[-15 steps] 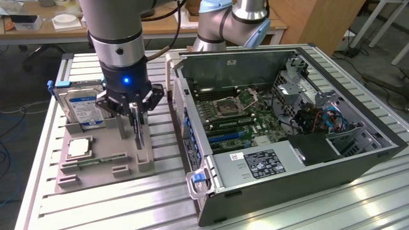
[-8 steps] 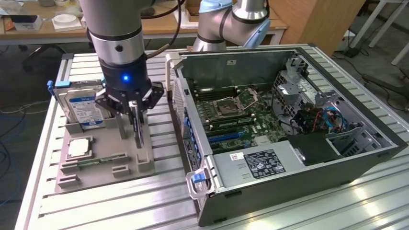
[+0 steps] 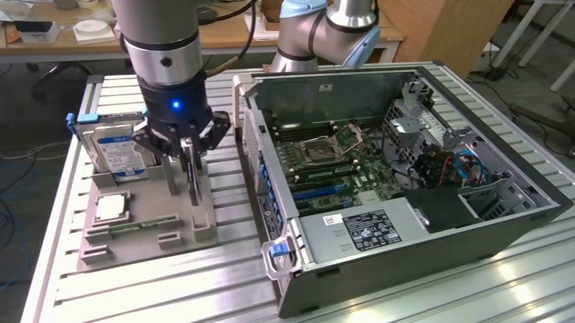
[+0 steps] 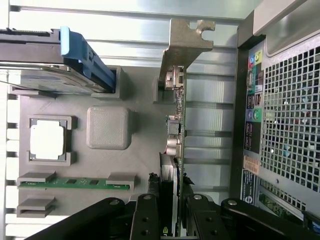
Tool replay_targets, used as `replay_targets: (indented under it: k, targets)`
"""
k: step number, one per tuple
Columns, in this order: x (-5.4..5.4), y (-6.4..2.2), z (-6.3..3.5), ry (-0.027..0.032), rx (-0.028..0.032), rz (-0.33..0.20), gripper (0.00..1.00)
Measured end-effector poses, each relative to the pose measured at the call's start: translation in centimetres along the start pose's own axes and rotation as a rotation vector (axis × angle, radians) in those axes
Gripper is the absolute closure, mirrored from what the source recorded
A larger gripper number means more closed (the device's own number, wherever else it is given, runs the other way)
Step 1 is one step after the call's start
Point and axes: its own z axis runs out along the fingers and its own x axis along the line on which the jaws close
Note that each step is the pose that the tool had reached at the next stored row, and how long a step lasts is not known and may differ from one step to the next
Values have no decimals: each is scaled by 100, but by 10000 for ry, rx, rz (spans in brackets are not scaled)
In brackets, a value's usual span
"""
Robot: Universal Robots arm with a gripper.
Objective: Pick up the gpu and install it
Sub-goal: 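Pick up the gpu and move the gpu toward the slot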
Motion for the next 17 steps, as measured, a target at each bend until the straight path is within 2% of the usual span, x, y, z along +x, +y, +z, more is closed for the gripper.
replay_targets:
  k: [17]
  targets:
    - [-2,6,-114,-3,-20,-60,73]
